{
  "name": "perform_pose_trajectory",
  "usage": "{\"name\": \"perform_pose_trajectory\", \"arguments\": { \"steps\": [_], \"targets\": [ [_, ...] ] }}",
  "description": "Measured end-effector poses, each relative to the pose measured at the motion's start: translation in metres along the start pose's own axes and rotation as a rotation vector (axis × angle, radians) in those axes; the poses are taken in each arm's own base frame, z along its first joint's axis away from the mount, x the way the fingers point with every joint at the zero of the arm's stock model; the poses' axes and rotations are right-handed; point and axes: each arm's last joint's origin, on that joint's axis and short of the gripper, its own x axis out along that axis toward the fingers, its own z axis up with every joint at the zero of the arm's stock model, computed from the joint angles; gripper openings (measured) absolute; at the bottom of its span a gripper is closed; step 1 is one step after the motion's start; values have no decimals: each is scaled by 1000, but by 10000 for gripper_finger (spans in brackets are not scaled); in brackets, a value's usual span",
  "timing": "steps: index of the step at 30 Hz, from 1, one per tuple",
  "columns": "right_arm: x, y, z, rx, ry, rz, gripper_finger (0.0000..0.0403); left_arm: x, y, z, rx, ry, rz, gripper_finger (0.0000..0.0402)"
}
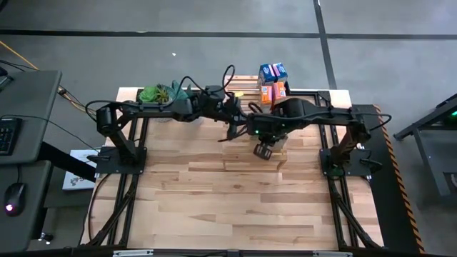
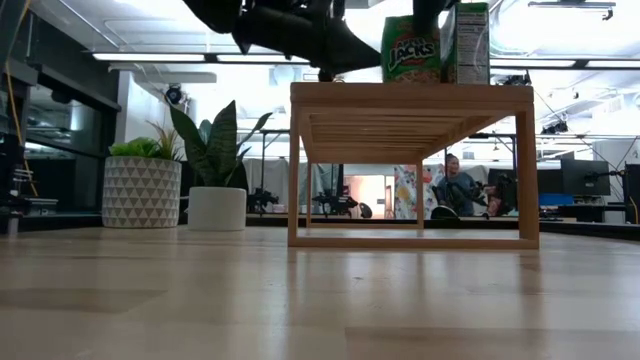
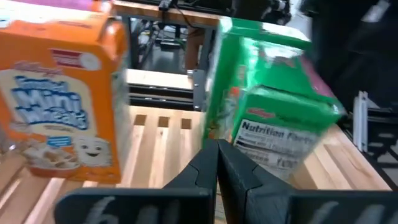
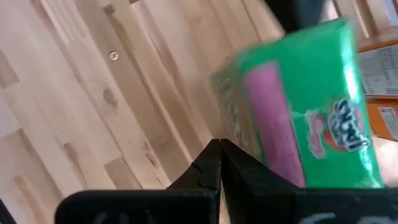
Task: Stack cereal on shelf
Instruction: Put the green cereal box aligned with the other green cereal box on the shelf
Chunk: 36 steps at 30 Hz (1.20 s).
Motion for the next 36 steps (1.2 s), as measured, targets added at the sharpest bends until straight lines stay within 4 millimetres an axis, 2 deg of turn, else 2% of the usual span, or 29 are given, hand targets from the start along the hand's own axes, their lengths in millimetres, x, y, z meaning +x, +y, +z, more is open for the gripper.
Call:
{"name": "perform_pose_trajectory", "arguments": {
  "steps": [8,21,31,36],
  "targets": [
    [1,-7,3,5,3,-4,0,1,-5,-2,-21,24,-28,0],
    [1,-6,3,-48,20,35,0,2,-11,-11,-69,109,-59,0],
    [-2,-2,0,-133,75,199,0,1,-6,-7,-61,77,-38,0],
    [-21,0,1,-166,44,341,0,1,-3,-5,-53,54,-11,0]
  ]
}}
